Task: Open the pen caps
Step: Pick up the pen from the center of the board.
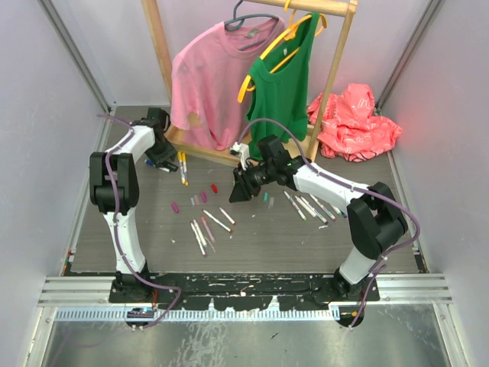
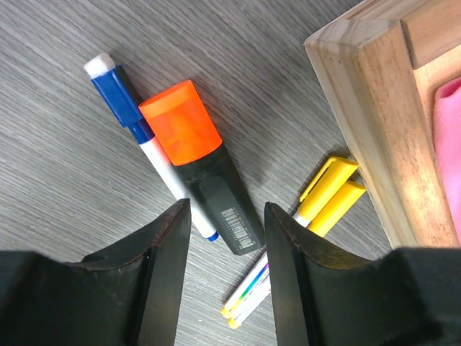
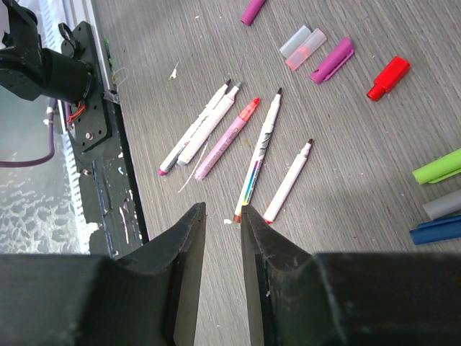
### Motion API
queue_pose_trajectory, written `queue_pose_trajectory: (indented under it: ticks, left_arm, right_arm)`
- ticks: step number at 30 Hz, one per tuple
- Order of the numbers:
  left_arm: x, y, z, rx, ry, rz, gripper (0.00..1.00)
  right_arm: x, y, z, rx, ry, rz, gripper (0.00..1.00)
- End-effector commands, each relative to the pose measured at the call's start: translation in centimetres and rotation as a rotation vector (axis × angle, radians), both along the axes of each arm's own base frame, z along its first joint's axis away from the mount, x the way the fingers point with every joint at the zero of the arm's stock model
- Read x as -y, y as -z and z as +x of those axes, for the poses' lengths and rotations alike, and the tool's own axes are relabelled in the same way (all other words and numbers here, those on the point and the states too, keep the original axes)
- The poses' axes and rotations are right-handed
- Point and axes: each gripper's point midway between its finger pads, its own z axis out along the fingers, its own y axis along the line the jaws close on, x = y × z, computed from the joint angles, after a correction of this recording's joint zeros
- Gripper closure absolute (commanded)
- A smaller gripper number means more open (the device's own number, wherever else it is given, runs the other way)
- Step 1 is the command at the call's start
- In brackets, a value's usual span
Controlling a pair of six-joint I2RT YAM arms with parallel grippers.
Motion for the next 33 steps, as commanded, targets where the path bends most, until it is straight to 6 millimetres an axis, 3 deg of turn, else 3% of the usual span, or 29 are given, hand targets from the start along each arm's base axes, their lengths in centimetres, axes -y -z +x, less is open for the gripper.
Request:
queue_pose_trajectory:
  ticks: [1,7,27,29,33]
  left_arm:
    - [-0.1,-1.6,1.2,0.056,-0.001,-0.006,0.55]
    - [-0.2,-0.6,1.2,0.036,0.0,-0.001,0.59]
    - [-1.2,1.6,-0.3,-0.048,0.024,0.056,0.57]
    - [-1.3,1.6,-0.6,-0.05,0.033,0.063,0.6]
    - [-1.3,1.0,-0.8,-0.031,0.062,0.067,0.77]
  right_arm:
    - [-0.7,-2.7,0.8,0.069,-0.02,0.06,0.68]
    - [-0.6,-2.8,0.9,0.067,-0.019,0.063,0.68]
    - [-0.4,-3.2,1.0,0.066,-0.016,0.073,0.68]
    - [-0.4,-3.2,0.9,0.063,-0.018,0.075,0.68]
    - [-0.4,-3.2,0.9,0.06,-0.019,0.076,0.68]
